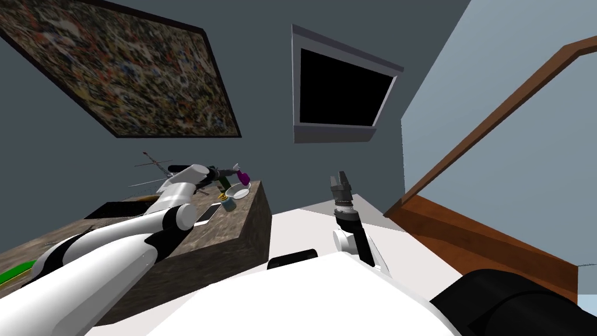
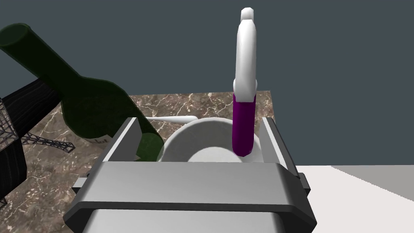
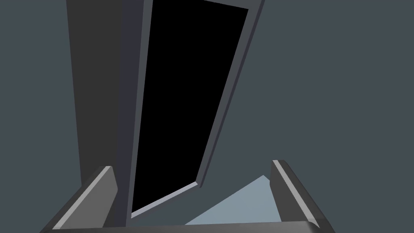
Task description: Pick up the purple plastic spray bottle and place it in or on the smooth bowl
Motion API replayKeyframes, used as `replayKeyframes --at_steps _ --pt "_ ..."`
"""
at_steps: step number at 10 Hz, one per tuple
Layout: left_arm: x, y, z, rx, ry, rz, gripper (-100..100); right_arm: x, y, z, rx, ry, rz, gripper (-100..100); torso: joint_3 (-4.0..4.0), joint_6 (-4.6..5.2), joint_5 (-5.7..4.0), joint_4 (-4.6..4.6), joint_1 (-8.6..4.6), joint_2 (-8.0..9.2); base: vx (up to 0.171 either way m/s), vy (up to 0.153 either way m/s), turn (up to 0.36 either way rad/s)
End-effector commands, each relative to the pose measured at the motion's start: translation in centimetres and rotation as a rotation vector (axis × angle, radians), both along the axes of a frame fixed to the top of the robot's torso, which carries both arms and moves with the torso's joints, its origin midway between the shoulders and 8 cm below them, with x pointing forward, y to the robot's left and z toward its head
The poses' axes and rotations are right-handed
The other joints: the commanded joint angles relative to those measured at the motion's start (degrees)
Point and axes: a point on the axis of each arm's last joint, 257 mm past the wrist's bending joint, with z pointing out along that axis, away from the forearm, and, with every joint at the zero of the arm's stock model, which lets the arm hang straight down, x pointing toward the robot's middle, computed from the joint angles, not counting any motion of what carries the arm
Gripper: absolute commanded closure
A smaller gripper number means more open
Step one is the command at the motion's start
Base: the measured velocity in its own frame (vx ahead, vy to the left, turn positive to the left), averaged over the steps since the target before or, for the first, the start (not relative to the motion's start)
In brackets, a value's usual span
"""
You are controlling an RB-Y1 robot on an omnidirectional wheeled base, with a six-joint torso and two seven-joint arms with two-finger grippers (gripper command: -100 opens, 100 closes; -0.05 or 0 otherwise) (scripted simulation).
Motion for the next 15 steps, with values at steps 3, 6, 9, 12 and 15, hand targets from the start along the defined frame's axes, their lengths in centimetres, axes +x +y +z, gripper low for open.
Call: replayKeyframes --at_steps 3,6,9,12,15 --pt "-1.6 4.0 0.9 -0.001 0.012 0.032 -100 0.0 0.0 0.0 0.0 0.0 0.0 0 -0.01 0.01 -0.01 -0.01 -0.04 -0.01 0.0 -0.044 -0.081" --pt "-2.4 5.7 1.5 -0.002 0.011 0.046 -100 0.0 0.0 0.0 0.0 0.0 0.0 0 0.0 0.0 0.01 0.0 0.03 0.0 0.0 -0.029 -0.041" --pt "-3.9 8.7 3.4 -0.003 -0.007 0.07 -100 0.0 0.0 0.0 0.0 0.0 0.0 0 0.0 0.02 -0.01 0.0 -0.06 -0.01 0.003 -0.047 -0.097" --pt "-5.1 10.5 3.5 -0.023 -0.003 0.086 -100 0.0 0.0 0.0 0.0 0.0 0.0 0 0.01 0.03 -0.06 0.0 -0.24 0.03 -0.003 -0.073 -0.099" --pt "-5.2 10.5 3.5 -0.02 -0.002 0.085 0 0.0 0.0 0.0 0.0 0.0 0.0 0 0.0 0.0 0.03 0.0 0.09 0.01 0.0 -0.002 0.001"
